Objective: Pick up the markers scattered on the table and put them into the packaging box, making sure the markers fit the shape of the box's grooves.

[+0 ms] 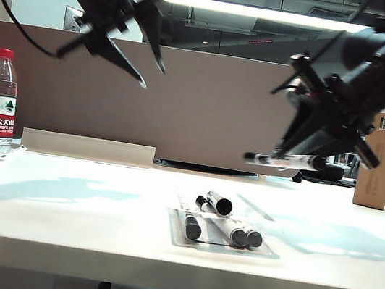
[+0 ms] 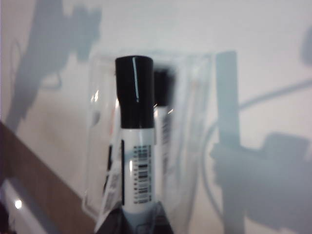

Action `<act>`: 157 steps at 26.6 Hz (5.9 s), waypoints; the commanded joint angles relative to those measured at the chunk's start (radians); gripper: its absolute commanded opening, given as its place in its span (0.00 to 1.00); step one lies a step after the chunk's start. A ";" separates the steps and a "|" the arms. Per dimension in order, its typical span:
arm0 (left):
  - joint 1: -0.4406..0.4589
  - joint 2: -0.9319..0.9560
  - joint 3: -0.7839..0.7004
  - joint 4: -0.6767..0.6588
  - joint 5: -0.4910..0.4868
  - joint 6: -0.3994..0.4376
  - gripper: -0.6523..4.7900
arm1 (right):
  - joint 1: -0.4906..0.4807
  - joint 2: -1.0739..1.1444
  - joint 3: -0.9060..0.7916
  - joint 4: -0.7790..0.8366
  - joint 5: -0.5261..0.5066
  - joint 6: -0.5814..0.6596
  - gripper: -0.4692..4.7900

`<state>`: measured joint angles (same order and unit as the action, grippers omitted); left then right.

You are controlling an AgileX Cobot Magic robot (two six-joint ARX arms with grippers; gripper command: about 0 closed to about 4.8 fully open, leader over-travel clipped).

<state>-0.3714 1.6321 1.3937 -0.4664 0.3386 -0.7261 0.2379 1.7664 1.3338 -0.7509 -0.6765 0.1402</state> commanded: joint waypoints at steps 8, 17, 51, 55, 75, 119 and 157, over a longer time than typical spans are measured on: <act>0.049 -0.094 0.001 0.043 0.393 0.319 0.39 | 0.199 0.024 0.001 0.114 0.256 0.203 0.07; 0.115 -0.100 0.001 0.082 0.524 0.332 0.39 | 0.217 0.053 0.001 0.077 0.334 0.210 0.11; 0.212 -0.105 0.001 0.072 0.698 0.338 0.39 | 0.372 0.058 0.005 0.181 0.430 0.257 0.37; 0.212 -0.105 0.001 0.071 0.698 0.337 0.39 | 0.373 0.086 0.005 0.188 0.432 0.279 0.37; 0.212 -0.105 0.001 0.071 0.698 0.337 0.39 | 0.372 0.087 0.005 0.187 0.473 0.272 0.21; 0.209 -1.281 -0.533 -0.453 0.147 0.366 0.11 | 0.867 -0.602 -0.243 0.000 0.972 0.331 0.08; 0.218 -1.627 -0.606 -0.625 -0.075 0.450 0.11 | 0.928 -0.916 -0.521 0.254 1.015 0.361 0.09</act>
<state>-0.1558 0.0040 0.7845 -1.1030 0.2722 -0.3302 1.1656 0.8532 0.8124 -0.5125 0.3317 0.5030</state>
